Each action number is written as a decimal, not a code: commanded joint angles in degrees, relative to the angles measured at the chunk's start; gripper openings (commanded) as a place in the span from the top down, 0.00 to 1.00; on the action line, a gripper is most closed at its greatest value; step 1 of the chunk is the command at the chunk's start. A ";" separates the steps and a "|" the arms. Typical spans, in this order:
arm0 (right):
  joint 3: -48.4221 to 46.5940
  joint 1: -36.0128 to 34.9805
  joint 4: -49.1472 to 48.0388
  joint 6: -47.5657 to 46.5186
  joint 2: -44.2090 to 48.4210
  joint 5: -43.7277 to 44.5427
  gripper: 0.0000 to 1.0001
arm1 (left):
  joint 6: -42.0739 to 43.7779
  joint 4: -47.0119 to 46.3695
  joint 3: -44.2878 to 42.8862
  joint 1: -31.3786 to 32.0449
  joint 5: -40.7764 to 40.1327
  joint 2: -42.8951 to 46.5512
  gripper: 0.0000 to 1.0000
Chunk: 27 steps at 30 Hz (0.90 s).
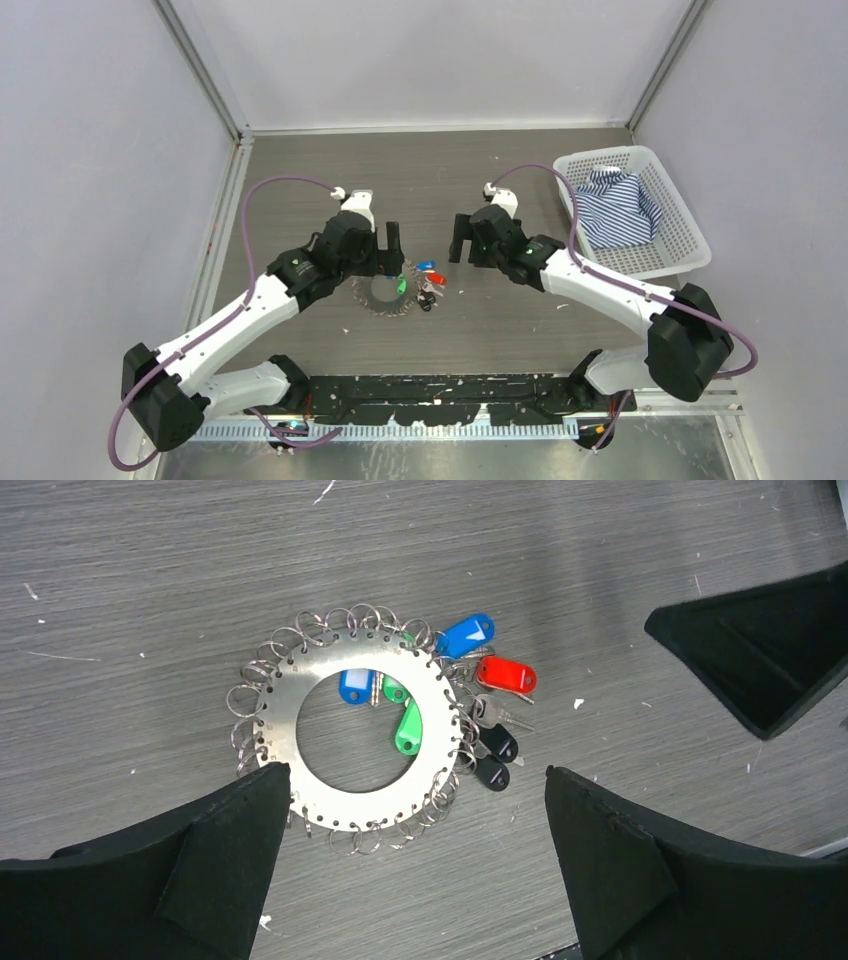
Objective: Remove the keys from the keyring
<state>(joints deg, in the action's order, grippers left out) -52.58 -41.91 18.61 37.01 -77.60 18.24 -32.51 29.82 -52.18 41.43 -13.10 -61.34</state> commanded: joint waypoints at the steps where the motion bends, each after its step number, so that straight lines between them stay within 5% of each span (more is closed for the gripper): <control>1: 0.56 -1.77 -2.26 1.72 1.91 -0.15 0.00 | -0.43 -1.64 -1.02 -0.38 -2.60 -0.15 0.00; 8: 0.37 -4.71 -4.23 2.79 -3.23 -0.87 0.03 | -0.32 0.86 -0.11 -1.57 -5.19 0.37 0.00; 21: 2.34 -12.29 -7.22 9.44 -10.31 -0.05 0.22 | -2.03 -2.89 3.41 -10.67 2.27 -2.13 0.00; 27: 3.10 -14.31 -8.69 10.82 -13.19 -1.27 0.30 | -1.74 -6.41 1.33 -10.93 7.11 -11.10 0.14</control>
<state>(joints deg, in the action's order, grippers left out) -49.69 -55.09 12.95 45.36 -88.97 16.80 -34.11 28.03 -49.43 30.63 -10.50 -68.53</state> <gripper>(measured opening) 0.711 0.899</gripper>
